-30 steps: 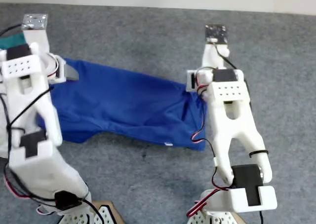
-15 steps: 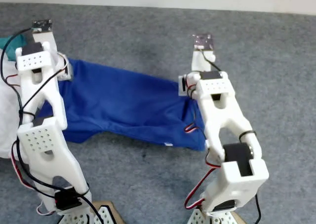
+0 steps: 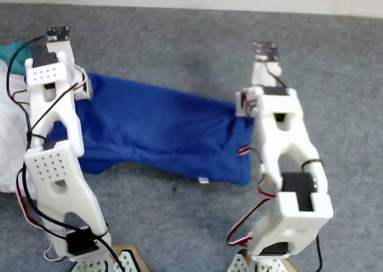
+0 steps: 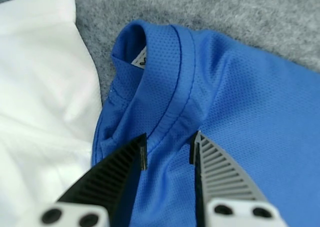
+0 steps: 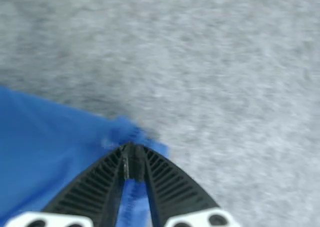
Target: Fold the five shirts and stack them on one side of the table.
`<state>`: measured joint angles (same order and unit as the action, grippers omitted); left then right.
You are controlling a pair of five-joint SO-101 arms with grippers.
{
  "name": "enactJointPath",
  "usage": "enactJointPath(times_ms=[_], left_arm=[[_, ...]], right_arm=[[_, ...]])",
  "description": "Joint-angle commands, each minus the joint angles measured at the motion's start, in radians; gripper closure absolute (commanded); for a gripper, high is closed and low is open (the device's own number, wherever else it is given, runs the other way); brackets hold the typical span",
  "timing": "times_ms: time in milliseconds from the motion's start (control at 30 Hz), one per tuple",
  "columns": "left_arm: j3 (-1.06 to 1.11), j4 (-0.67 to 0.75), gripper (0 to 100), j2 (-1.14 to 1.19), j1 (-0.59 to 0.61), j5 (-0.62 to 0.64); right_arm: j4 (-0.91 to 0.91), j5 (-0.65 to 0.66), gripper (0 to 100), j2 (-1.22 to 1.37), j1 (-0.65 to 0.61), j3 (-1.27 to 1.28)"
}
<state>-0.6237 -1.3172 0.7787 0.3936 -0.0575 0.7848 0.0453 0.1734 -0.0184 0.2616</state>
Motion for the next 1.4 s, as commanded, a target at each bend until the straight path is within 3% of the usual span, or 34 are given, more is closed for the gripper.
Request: enactJointPath(times_ms=[0, 200, 467, 633, 1033, 1367], left_arm=[[-0.044, -0.003, 84, -0.005, -0.018, 0.012], [-0.044, -0.003, 84, -0.005, -0.019, 0.012], [-0.044, -0.003, 84, -0.005, -0.024, 0.014], [-0.044, -0.003, 84, -0.005, -0.024, 0.014], [-0.044, -0.003, 84, -0.005, -0.022, 0.014], [-0.044, -0.003, 84, -0.005, -0.022, 0.014]], right_arm=[[-0.016, 0.02, 99.1, -0.015, 0.053, -0.008], [-0.015, 0.008, 99.1, -0.022, 0.045, -0.042], [-0.015, -0.044, 99.1, -0.012, -0.137, -0.12], [-0.039, -0.044, 99.1, 0.048, -0.176, -0.117], [-0.044, 0.021, 99.1, 0.163, 0.007, -0.122], [-0.044, 0.046, 99.1, 0.162, 0.077, -0.12]])
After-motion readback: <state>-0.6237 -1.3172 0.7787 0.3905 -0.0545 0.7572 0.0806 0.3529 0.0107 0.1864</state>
